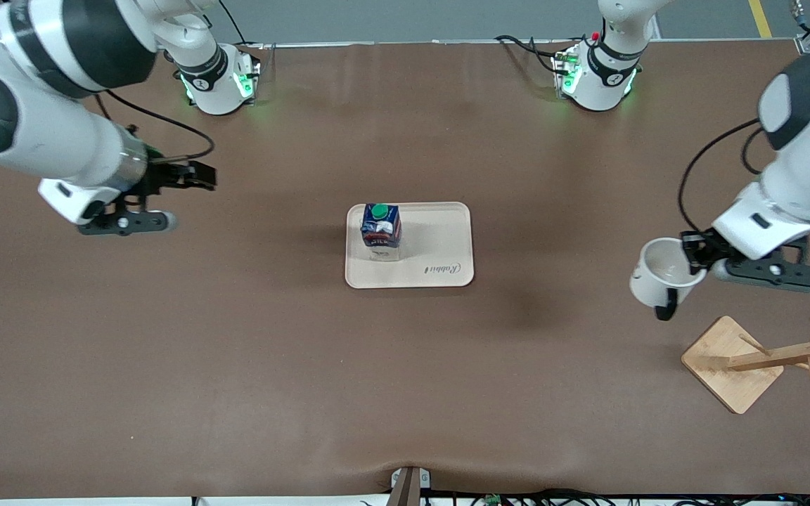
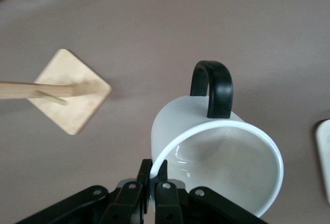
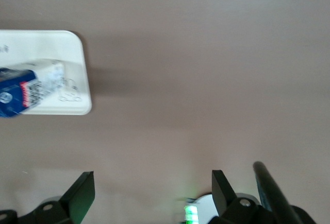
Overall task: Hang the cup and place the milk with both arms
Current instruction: 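Lift the mug with the left gripper while the right gripper reaches the carton, then grasp the blue milk carton with the right gripper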
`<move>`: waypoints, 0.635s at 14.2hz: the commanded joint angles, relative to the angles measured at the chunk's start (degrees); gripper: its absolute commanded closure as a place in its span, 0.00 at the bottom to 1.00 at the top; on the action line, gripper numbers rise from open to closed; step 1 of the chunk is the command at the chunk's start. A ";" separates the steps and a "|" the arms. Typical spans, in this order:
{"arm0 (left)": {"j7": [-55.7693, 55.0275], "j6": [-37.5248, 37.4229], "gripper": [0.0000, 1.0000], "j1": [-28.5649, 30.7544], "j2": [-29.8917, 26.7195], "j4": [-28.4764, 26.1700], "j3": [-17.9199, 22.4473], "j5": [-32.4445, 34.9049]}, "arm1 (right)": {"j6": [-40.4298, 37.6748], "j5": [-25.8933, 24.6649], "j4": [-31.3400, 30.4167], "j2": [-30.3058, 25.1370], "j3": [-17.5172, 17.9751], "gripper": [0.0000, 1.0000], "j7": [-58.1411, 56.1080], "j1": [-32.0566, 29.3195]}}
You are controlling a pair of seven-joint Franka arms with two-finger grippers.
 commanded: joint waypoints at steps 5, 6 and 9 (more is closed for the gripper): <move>18.45 -1.21 1.00 9.25 -0.20 2.63 -0.44 0.01 | 15.02 1.64 -9.36 0.29 -0.34 0.00 16.06 10.61; 20.48 -1.12 1.00 10.40 0.24 3.51 -0.44 -0.25 | 16.27 1.73 -9.38 1.17 -0.34 0.00 18.09 11.93; 21.29 -0.50 1.00 12.25 1.99 4.66 -0.44 -3.15 | 20.83 2.26 -9.20 3.45 -0.34 0.00 23.72 15.71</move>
